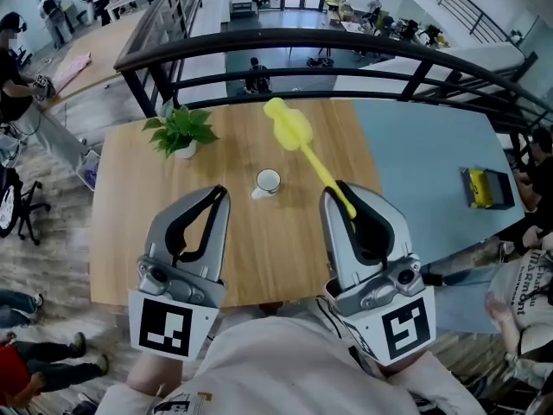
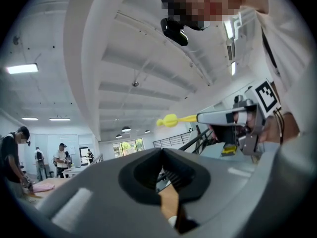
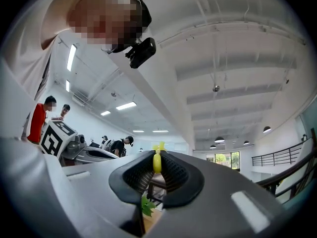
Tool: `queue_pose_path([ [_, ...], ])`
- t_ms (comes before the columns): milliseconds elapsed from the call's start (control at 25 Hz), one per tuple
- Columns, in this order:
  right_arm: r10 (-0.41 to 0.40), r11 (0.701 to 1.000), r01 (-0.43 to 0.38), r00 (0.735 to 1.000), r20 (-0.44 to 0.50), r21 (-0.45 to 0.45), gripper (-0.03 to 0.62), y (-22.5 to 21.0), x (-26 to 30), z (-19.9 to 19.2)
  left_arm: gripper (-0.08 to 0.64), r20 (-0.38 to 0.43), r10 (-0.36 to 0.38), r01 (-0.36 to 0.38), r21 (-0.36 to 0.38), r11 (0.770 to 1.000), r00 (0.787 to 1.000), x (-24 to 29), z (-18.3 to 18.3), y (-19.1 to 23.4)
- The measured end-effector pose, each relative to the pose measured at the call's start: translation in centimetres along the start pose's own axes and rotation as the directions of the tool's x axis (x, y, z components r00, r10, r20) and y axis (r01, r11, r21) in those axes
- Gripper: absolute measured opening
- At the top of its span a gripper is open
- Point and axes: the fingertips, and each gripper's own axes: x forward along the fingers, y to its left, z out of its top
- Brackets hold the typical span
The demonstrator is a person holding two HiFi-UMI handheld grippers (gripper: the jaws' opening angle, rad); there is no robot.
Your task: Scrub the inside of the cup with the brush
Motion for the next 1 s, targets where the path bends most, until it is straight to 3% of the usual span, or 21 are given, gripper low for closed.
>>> queue_pose_path([
  [360, 0.034, 0.999, -0.033, 0.999, -0.036, 0.01, 0.034, 0.8, 0.0, -1.3, 0.003, -0.074, 0.009, -0.011, -0.029, 1.0, 0.997, -0.7, -2.2, -0.3],
  [1000, 0.086, 0.996, -0.085, 0.994, -0.061, 0.022, 0.034, 2.4, 1.8, -2.8, 0.003, -0.098, 0.058, -0.062, -0.033, 0.998, 0.994, -1.6, -3.6, 1.9],
])
